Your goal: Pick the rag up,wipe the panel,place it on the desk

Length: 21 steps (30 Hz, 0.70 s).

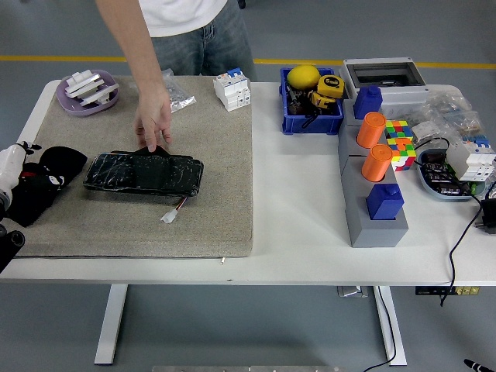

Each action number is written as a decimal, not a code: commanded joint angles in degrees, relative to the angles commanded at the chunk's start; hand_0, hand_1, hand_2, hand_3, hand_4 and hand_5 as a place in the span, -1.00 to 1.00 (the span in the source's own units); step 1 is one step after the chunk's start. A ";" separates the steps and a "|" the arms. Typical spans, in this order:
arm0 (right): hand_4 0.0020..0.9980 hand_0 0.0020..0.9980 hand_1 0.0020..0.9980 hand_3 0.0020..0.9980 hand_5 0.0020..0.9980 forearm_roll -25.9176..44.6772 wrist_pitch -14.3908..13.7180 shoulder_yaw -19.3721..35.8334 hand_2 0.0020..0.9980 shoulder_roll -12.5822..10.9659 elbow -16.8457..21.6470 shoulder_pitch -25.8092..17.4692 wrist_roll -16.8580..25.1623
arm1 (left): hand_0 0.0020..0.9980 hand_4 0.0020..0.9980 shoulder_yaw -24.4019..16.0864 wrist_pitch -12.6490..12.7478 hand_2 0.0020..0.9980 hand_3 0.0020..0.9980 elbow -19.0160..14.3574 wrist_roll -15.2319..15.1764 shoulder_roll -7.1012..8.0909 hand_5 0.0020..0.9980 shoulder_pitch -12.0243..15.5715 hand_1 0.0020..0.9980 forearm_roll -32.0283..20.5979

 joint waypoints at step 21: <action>1.00 0.42 0.35 0.27 0.11 -0.85 -0.09 0.76 0.39 -0.67 -0.19 0.13 -0.33 | -0.13 0.47 1.50 3.66 0.18 0.14 1.30 -2.20 -1.08 -0.58 0.32 -0.35 -2.79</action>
